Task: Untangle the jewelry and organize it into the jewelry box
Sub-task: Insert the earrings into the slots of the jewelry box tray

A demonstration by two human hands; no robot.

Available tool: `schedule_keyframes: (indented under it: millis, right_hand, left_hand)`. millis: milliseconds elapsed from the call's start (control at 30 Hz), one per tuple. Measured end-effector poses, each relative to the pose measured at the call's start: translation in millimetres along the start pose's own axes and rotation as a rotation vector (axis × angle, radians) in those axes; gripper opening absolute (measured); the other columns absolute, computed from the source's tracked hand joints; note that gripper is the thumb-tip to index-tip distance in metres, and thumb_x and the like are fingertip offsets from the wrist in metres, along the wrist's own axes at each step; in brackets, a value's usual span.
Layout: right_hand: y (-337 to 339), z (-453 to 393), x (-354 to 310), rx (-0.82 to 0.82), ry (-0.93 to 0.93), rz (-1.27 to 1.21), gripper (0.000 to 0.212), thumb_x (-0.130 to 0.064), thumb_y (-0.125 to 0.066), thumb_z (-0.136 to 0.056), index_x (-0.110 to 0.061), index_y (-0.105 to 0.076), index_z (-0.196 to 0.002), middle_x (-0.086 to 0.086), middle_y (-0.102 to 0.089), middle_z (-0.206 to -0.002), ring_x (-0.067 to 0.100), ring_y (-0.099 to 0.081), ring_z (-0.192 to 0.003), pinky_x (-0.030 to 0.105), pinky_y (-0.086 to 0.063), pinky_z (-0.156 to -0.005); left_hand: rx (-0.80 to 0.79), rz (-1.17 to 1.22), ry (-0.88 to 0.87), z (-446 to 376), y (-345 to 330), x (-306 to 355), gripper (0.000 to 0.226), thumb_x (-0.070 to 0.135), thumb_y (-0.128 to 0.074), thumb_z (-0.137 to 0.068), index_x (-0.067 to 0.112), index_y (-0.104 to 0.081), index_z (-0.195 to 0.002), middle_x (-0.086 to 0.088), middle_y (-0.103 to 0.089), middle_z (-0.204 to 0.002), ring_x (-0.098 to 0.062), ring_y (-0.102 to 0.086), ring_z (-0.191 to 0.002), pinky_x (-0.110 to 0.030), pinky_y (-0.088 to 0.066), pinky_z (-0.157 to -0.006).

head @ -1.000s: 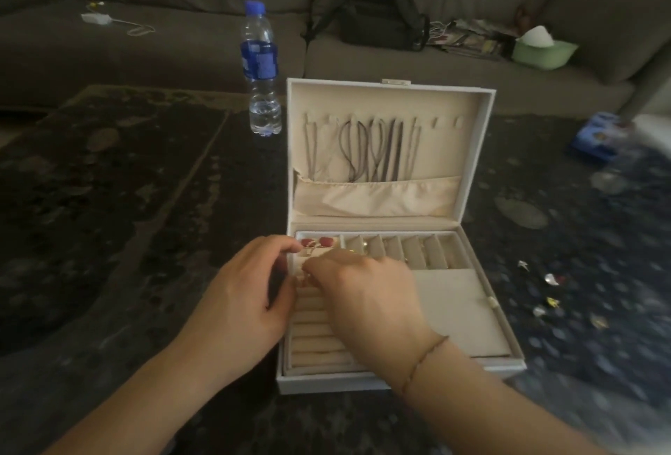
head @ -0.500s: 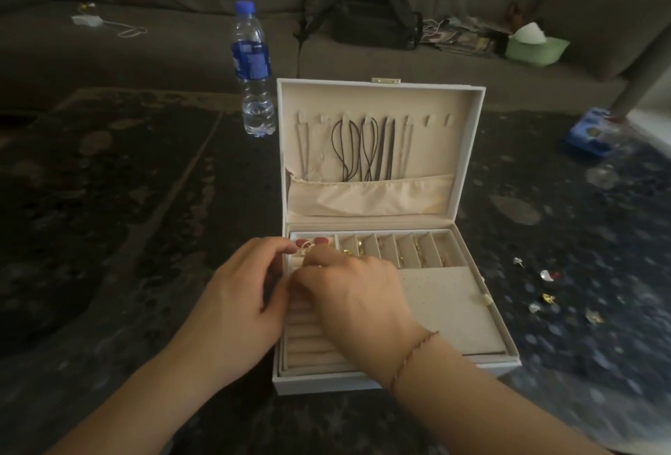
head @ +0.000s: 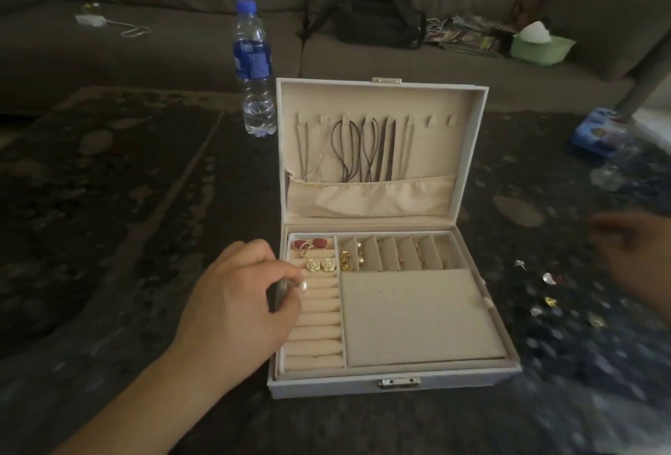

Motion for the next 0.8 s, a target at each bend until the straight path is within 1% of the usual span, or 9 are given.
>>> schedule_keyframes:
  millis: [67,100,167,200,300,500,600,700,800]
  right_hand:
    - [-5,-5,25,-0.135,-0.095,-0.021,0.019,-0.031,-0.065,-0.086,-0.038,-0.071,-0.102,0.006,-0.071,-0.102,0.027,-0.066,-0.091,0.047,-0.053,-0.089]
    - [-5,-3,22,-0.183,-0.145,-0.049,0.025,-0.021,-0.07,-0.085,-0.039,-0.071,-0.103,0.006,-0.071,-0.11,0.028,-0.066,-0.098,0.043,-0.051,-0.093]
    - [-10,-1,20,-0.261,-0.144,-0.033,0.031,-0.012,-0.073,-0.084,-0.026,-0.072,-0.111,0.005,-0.069,-0.111,0.029,-0.064,-0.106,0.033,-0.046,-0.091]
    - [-13,0,17,-0.292,-0.12,-0.022,0.031,-0.014,-0.074,-0.084,-0.023,-0.071,-0.114,0.003,-0.069,-0.105,0.027,-0.064,-0.105,0.03,-0.043,-0.087]
    - [-22,1,11,-0.358,-0.06,-0.008,0.029,-0.017,-0.07,-0.086,-0.032,-0.069,-0.112,-0.011,-0.065,-0.089,0.015,-0.061,-0.09,0.026,-0.043,-0.083]
    - [-28,5,-5,-0.394,0.064,0.089,0.028,-0.029,-0.066,-0.086,-0.04,-0.067,-0.112,-0.022,-0.062,-0.088,0.006,-0.058,-0.084,0.027,-0.047,-0.079]
    - [-28,7,-8,-0.424,0.081,0.085,0.022,-0.026,-0.065,-0.088,-0.043,-0.068,-0.103,-0.021,-0.065,-0.089,0.004,-0.059,-0.085,0.024,-0.049,-0.082]
    - [-30,6,-10,-0.431,0.058,0.069,0.017,-0.027,-0.072,-0.086,-0.042,-0.066,-0.087,-0.016,-0.067,-0.085,0.003,-0.059,-0.08,0.021,-0.047,-0.074]
    - [-25,6,-16,-0.422,0.045,0.087,0.016,-0.033,-0.072,-0.086,-0.038,-0.06,-0.076,-0.013,-0.064,-0.082,0.008,-0.058,-0.079,0.027,-0.047,-0.073]
  left_hand:
    - [-0.013,-0.031,0.008,-1,-1,0,0.014,0.019,-0.082,-0.073,0.026,-0.077,-0.084,0.019,-0.046,-0.069,-0.004,-0.05,-0.07,-0.017,-0.038,-0.058]
    - [-0.024,-0.044,0.017,-2,-1,0,0.015,0.019,-0.084,-0.072,0.026,-0.077,-0.084,0.019,-0.046,-0.068,-0.003,-0.049,-0.069,-0.018,-0.038,-0.057]
    - [-0.048,-0.057,0.03,-4,0,1,0.016,0.02,-0.085,-0.071,0.027,-0.077,-0.082,0.019,-0.047,-0.067,-0.003,-0.049,-0.068,-0.022,-0.039,-0.055]
    - [-0.059,-0.072,0.024,-5,0,2,0.016,0.02,-0.085,-0.07,0.028,-0.078,-0.082,0.02,-0.047,-0.066,-0.003,-0.049,-0.067,-0.022,-0.039,-0.054]
    - [-0.074,-0.114,0.007,-7,0,5,0.015,0.023,-0.084,-0.07,0.029,-0.077,-0.082,0.022,-0.045,-0.065,-0.001,-0.047,-0.064,-0.017,-0.033,-0.052]
    - [-0.08,-0.091,-0.001,-3,-4,5,0.027,0.026,-0.082,-0.073,0.028,-0.071,-0.098,0.029,-0.046,-0.079,0.004,-0.05,-0.078,-0.013,-0.034,-0.06]
    - [-0.085,-0.064,-0.023,-1,-4,7,0.03,0.021,-0.082,-0.073,0.025,-0.071,-0.1,0.03,-0.046,-0.082,0.005,-0.051,-0.084,-0.012,-0.035,-0.063]
    - [-0.084,-0.04,-0.022,-1,-4,8,0.031,0.014,-0.08,-0.074,0.024,-0.071,-0.101,0.031,-0.042,-0.08,0.006,-0.05,-0.082,-0.013,-0.034,-0.063]
    - [-0.067,-0.013,-0.018,-2,-3,10,0.033,0.01,-0.076,-0.075,0.023,-0.07,-0.105,0.035,-0.042,-0.083,0.01,-0.048,-0.087,-0.013,-0.033,-0.063]
Point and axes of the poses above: each hand's wrist, its own z-axis away from the middle knuckle, its own y-axis out of the back of the hand, x = y × z, the point moved 2 cm from there along -z, towards the middle knuckle
